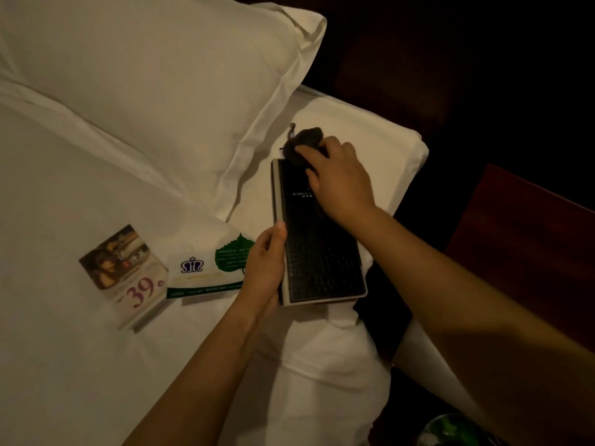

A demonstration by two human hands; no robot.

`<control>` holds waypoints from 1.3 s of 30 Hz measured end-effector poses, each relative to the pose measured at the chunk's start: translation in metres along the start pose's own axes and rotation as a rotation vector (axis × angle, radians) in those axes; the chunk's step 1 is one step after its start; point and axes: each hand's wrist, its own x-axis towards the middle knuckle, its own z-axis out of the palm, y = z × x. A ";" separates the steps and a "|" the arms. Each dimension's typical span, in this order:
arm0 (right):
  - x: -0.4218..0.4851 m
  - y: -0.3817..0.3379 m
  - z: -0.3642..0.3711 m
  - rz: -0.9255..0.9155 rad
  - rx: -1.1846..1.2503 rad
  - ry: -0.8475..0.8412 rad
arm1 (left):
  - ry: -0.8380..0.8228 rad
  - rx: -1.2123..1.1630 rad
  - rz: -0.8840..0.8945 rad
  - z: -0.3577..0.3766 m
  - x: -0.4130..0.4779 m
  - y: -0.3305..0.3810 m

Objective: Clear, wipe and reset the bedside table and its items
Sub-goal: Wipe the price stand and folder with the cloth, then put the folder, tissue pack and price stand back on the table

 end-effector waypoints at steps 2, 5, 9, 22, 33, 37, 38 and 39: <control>-0.020 -0.018 0.005 -0.061 -0.004 -0.006 | 0.019 -0.065 -0.020 -0.004 0.001 0.003; -0.066 -0.046 0.018 -0.049 0.064 -0.016 | 0.054 -0.104 -0.036 -0.012 0.003 0.003; -0.109 -0.065 0.031 0.062 0.085 -0.001 | 0.014 -0.025 -0.010 -0.023 -0.007 -0.008; -0.118 0.027 -0.002 0.453 0.085 0.225 | -0.168 0.174 0.020 0.002 -0.047 -0.041; -0.215 0.176 -0.040 0.809 0.087 0.301 | -0.402 0.304 -0.068 0.142 -0.051 -0.080; -0.263 0.219 -0.041 0.898 0.079 0.243 | -0.432 0.285 -0.110 0.198 -0.035 -0.081; -0.273 0.226 -0.040 0.925 0.097 0.221 | -0.441 0.296 -0.108 0.212 -0.029 -0.080; -0.281 0.230 -0.038 0.952 0.126 0.204 | -0.448 0.311 -0.106 0.227 -0.023 -0.078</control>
